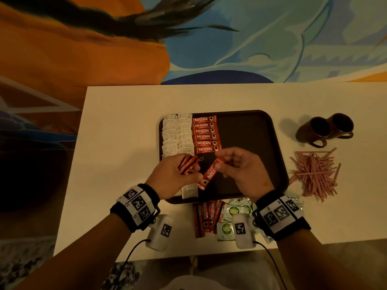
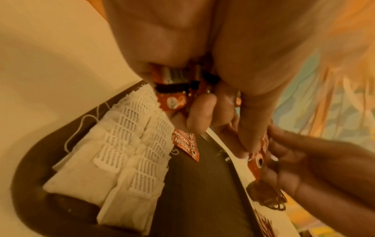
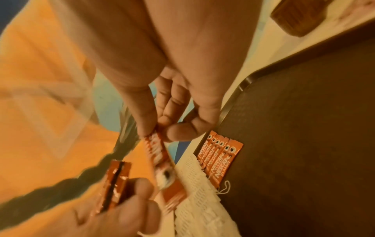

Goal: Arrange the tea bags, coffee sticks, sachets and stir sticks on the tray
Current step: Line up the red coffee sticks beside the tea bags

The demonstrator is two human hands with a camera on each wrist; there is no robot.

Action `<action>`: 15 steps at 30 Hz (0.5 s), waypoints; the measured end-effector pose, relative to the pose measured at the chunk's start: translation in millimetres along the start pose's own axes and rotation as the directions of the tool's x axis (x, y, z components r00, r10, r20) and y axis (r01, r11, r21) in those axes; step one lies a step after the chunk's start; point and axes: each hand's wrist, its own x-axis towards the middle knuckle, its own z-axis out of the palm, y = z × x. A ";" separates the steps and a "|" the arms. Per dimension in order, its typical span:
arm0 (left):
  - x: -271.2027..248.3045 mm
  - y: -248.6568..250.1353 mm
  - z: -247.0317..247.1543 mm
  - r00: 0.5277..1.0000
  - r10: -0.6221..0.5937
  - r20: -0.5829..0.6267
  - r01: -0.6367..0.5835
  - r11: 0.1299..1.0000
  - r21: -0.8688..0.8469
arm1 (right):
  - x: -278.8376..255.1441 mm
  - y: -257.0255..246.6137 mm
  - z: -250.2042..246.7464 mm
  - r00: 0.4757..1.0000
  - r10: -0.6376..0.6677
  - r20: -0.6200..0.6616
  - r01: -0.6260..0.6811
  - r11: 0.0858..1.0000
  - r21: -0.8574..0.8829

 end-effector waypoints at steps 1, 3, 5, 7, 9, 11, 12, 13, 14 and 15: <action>1.6 0.6 3.1 0.999 0.000 0.043 -0.001 1.000 0.016 | 3.2 -1.4 -0.6 0.999 0.010 -0.036 -0.007 0.996 0.094; 5.6 5.6 8.0 0.996 0.006 0.091 -0.008 1.000 0.030 | 9.5 -3.0 -0.9 0.997 0.041 -0.065 -0.024 0.970 0.242; 12.3 12.3 7.3 0.999 0.016 0.045 -0.015 1.000 -0.024 | 15.7 -4.1 -0.7 0.998 0.043 -0.047 -0.030 0.967 0.252; 21.5 18.0 1.7 0.998 0.010 -0.054 -0.014 0.997 -0.079 | 21.2 -6.7 -0.2 0.999 0.028 -0.019 -0.024 0.981 0.194; 29.9 24.4 -4.7 0.993 0.007 -0.117 -0.021 0.993 -0.120 | 26.5 -11.4 0.9 1.000 0.015 0.022 -0.017 0.993 0.120; 36.5 30.5 -7.8 0.990 0.035 -0.140 -0.053 0.991 -0.123 | 32.2 -15.9 3.1 0.997 0.001 0.083 -0.005 0.999 0.052; 39.0 33.9 -8.6 0.989 0.058 -0.138 -0.072 0.992 -0.099 | 34.8 -17.9 4.4 0.994 0.002 0.113 -0.006 0.999 0.035; 41.6 35.8 -8.7 0.988 0.078 -0.131 -0.088 0.994 -0.070 | 37.0 -19.6 5.6 0.991 0.008 0.137 -0.012 1.000 0.027; 44.0 37.2 -8.7 0.988 0.095 -0.125 -0.101 0.994 -0.041 | 39.1 -21.1 6.1 0.988 0.014 0.152 -0.018 1.000 0.023; 46.5 36.6 -9.1 0.986 0.104 -0.128 -0.107 0.994 -0.019 | 41.3 -21.8 5.5 0.987 0.019 0.159 -0.022 1.000 0.017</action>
